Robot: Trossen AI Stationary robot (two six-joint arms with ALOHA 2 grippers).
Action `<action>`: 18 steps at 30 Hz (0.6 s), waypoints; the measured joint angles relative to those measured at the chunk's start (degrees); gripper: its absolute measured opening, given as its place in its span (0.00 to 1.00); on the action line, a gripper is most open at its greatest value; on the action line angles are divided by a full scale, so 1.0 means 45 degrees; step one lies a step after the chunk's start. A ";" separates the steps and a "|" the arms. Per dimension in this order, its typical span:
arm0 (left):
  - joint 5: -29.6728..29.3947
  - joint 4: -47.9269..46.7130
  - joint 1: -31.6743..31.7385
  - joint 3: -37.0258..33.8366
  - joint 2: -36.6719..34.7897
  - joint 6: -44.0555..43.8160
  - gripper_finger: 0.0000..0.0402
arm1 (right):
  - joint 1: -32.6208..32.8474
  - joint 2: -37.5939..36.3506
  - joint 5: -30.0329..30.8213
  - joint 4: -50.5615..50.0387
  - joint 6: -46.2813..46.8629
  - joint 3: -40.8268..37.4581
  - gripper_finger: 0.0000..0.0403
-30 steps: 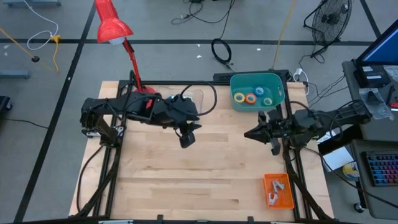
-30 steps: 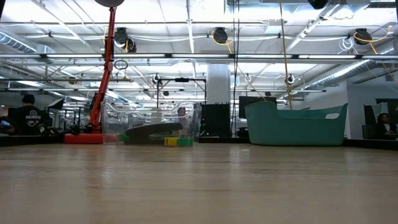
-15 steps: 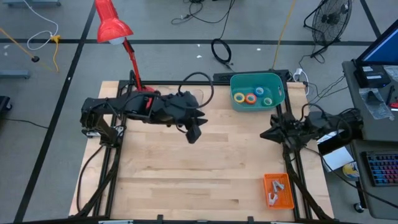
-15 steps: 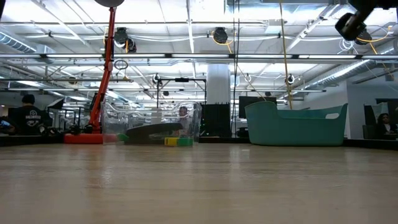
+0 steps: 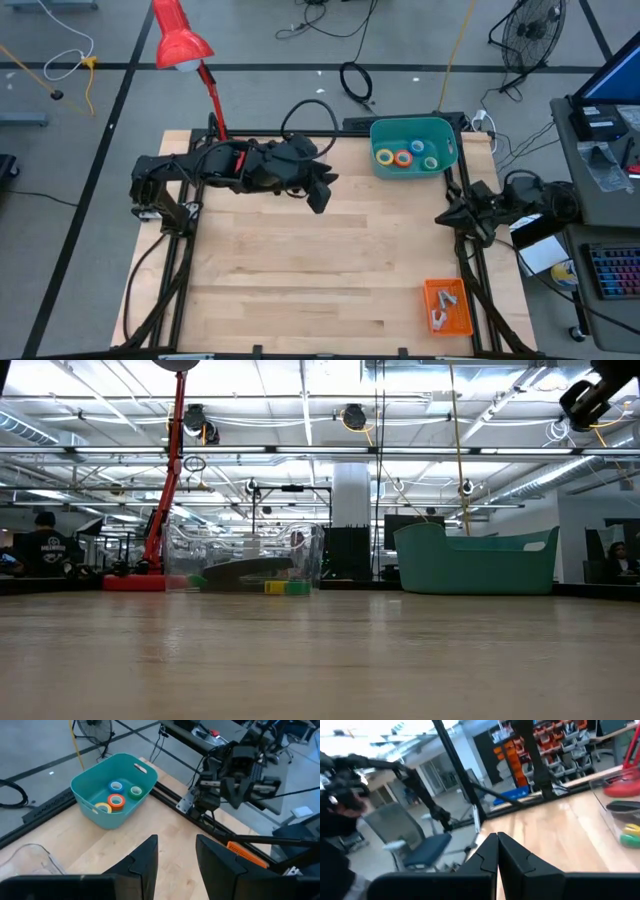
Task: Pick and place Stapler, Stapler remover, tape
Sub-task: Return to Home Position
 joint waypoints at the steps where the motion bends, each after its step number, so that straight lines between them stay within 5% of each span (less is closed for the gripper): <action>1: -0.0059 0.0015 -0.0005 0.0000 0.0000 -0.0092 0.33 | 0.0002 -0.0075 -0.0021 -0.0139 -0.0113 -0.0090 0.00; 11: -0.0547 0.0019 0.0009 0.0000 0.0000 -0.0773 0.33 | -0.0002 -0.0082 -0.0383 -0.0203 -0.0144 -0.1089 0.00; 18: -0.0571 0.0019 0.0105 0.0000 0.0000 -0.0832 0.33 | 0.0002 -0.0079 -0.1016 0.3976 -0.0013 -0.3591 0.00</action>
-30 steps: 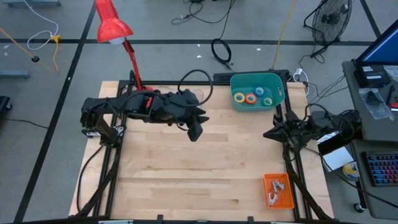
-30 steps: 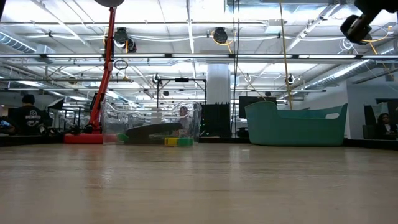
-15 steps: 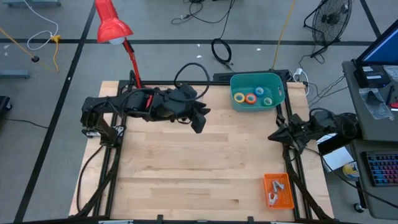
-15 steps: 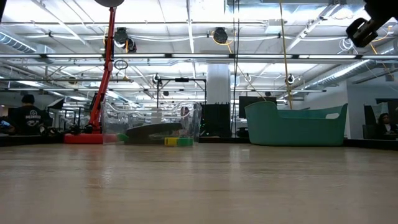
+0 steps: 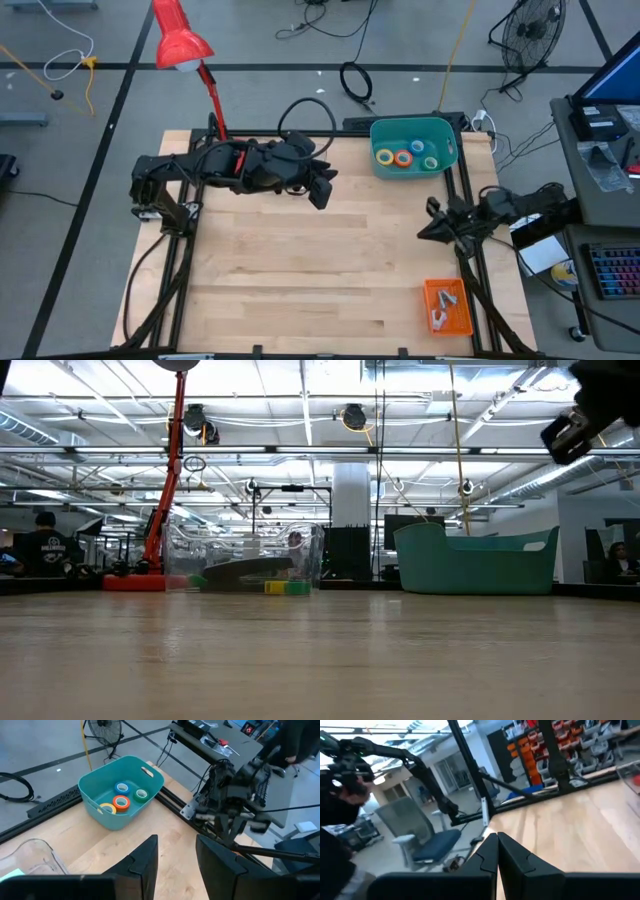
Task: Pick and place Stapler, Stapler remover, tape
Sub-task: Return to Home Position
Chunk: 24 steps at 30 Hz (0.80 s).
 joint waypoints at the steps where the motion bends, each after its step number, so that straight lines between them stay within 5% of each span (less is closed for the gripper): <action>1: 0.0004 0.0000 0.0016 0.0000 0.0000 -0.0003 0.33 | 0.0000 0.0002 0.0019 0.0513 -0.0145 -0.0418 0.00; 11: -0.0010 -0.0013 0.0024 0.0000 0.0000 -0.0144 0.33 | -0.0307 -0.0003 0.0093 0.1571 -0.0127 -0.2429 0.00; 24: -0.0042 -0.0042 0.0011 0.0000 0.0000 -0.0347 0.33 | -0.3404 0.0006 -0.1645 0.1606 -0.0432 -0.2635 0.00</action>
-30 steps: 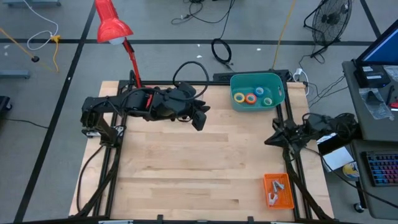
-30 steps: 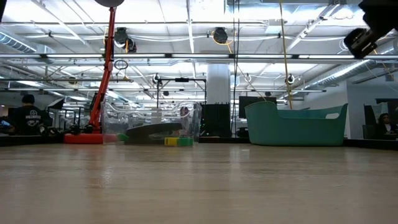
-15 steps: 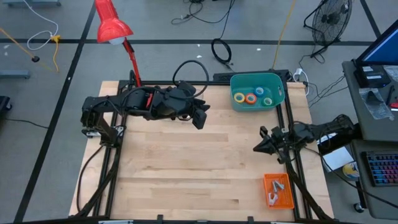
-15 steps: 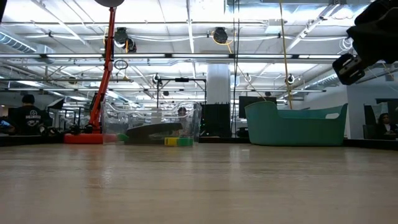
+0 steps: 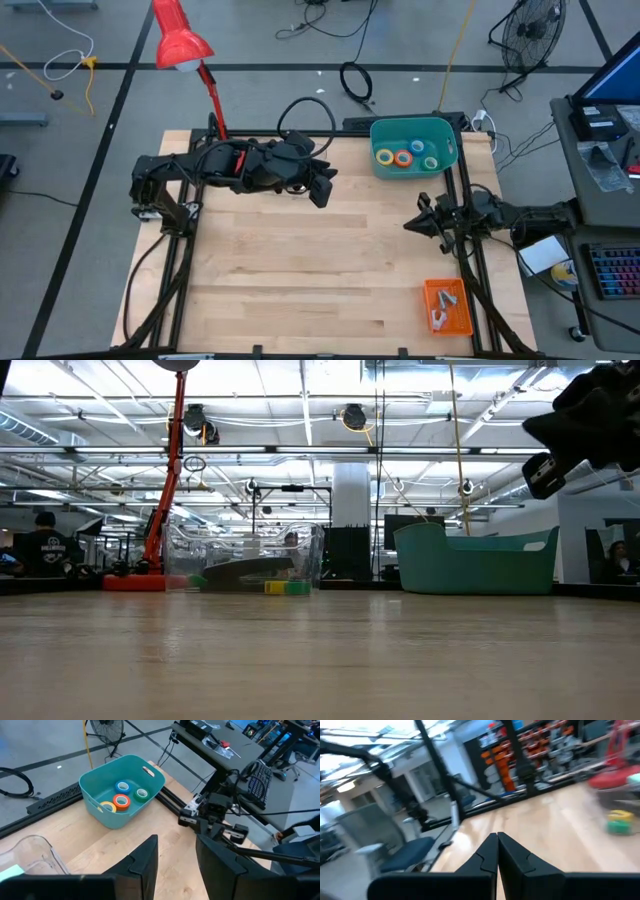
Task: Pick and place Stapler, Stapler remover, tape
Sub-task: Return to Home Position
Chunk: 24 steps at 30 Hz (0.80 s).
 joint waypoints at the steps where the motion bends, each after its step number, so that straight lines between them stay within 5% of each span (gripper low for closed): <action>1: 0.0003 -0.0001 0.0000 0.0000 0.0000 -0.0032 0.33 | -0.0185 0.0000 0.0087 -0.0026 0.0033 -0.0006 0.00; 9: -0.0014 0.0003 -0.0115 0.0000 0.0000 -0.0084 0.33 | -0.0725 0.0028 0.0340 -0.0089 -0.2633 -0.0021 0.00; 24: -0.0543 0.0007 -0.0311 0.0000 0.0000 -0.0019 0.33 | -0.0720 0.1424 0.0313 -0.0126 -0.2442 -0.0031 0.00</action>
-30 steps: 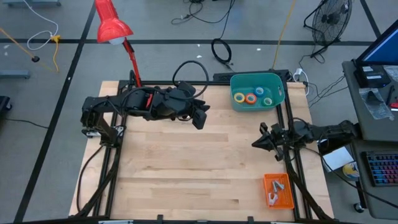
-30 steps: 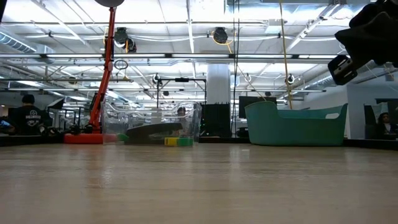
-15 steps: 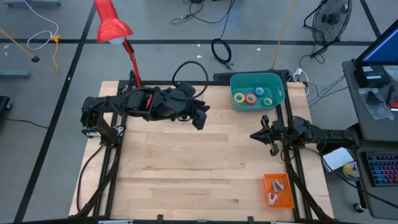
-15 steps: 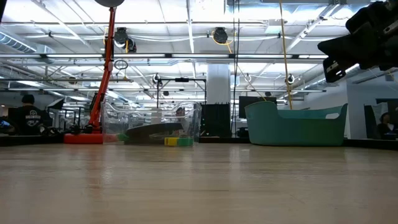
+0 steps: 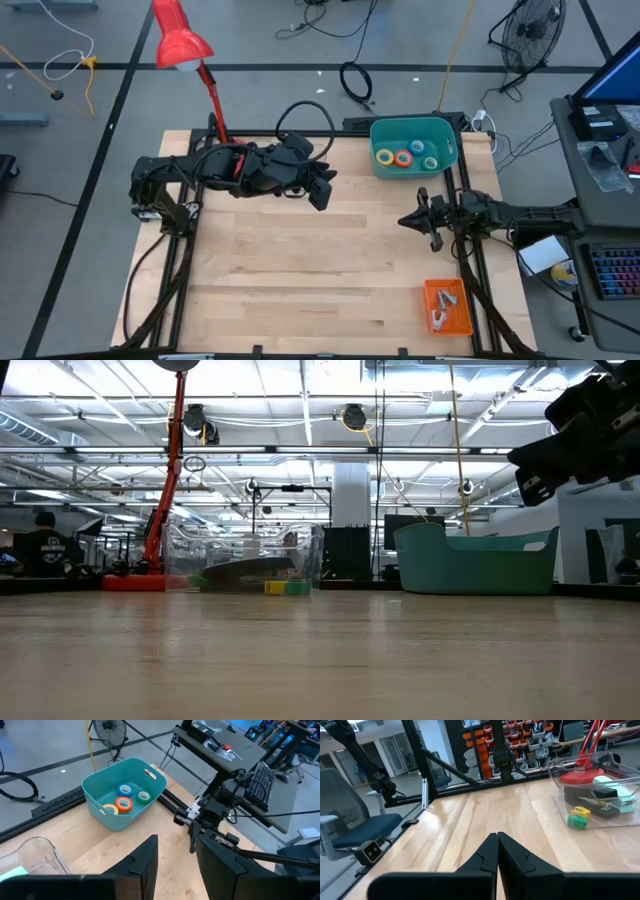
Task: Pick and place Stapler, Stapler remover, tape
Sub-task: Return to Home Position
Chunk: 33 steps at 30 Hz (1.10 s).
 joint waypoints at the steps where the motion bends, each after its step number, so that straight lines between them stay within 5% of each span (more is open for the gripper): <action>1: -0.0025 -0.0003 0.0000 0.0000 0.0000 0.0000 0.33 | 0.0000 0.0026 0.0000 0.0000 0.0000 0.0000 0.00; 33: -0.0032 0.0016 0.0010 0.0000 0.0000 -0.0030 0.33 | -0.0107 -0.1420 0.0350 0.0006 -0.0245 0.0219 0.00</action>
